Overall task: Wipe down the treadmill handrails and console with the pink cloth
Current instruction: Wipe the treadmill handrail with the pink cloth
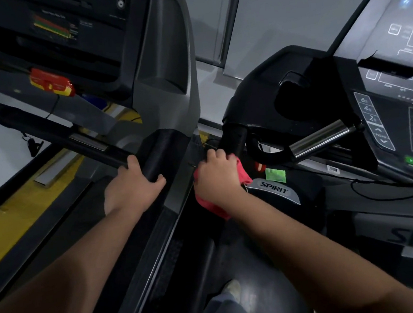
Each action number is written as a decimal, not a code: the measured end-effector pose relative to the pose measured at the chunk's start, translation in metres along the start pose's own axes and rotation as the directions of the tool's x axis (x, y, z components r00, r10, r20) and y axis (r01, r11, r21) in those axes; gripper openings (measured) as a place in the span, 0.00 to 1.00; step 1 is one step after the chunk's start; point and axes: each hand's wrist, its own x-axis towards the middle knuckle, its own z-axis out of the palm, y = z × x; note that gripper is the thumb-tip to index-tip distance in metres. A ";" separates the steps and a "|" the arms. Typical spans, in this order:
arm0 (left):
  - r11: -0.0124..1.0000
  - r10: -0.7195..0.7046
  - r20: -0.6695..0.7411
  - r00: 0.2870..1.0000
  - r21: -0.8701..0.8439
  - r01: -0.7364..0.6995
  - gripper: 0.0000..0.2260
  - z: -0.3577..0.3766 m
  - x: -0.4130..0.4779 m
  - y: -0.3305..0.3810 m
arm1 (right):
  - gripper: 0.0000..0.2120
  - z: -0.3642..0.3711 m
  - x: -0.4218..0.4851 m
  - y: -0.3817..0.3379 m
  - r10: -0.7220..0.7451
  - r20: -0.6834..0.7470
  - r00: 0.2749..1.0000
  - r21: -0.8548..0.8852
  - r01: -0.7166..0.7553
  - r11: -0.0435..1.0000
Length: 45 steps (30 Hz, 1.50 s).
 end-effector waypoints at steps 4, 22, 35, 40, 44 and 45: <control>1.000 -0.004 0.003 1.000 -0.020 0.005 0.26 0.001 0.002 -0.001 | 0.15 0.009 0.036 -0.029 0.078 0.225 0.971 -0.346 0.005 0.938; 1.000 0.005 0.007 1.000 -0.027 -0.005 0.26 -0.002 0.001 0.000 | 0.14 0.009 0.042 -0.010 -0.046 0.136 0.990 -0.128 0.064 0.990; 0.999 0.013 0.004 1.000 0.031 -0.013 0.25 -0.001 -0.003 0.002 | 0.12 0.065 -0.043 0.027 0.571 0.035 0.821 0.997 0.010 -0.076; 0.999 0.008 0.003 1.000 0.043 -0.008 0.25 -0.001 -0.003 0.003 | 0.03 0.078 -0.019 0.034 0.435 0.463 0.772 0.791 -0.139 -0.596; 0.999 0.010 -0.004 1.000 0.042 -0.009 0.24 -0.001 -0.002 0.003 | 0.14 0.083 -0.007 0.031 0.159 0.579 0.800 0.540 -0.230 -0.809; 0.999 0.012 -0.006 1.000 0.040 -0.011 0.25 -0.002 -0.002 0.003 | 0.15 0.083 -0.004 0.029 0.118 0.595 0.795 0.495 -0.247 -0.833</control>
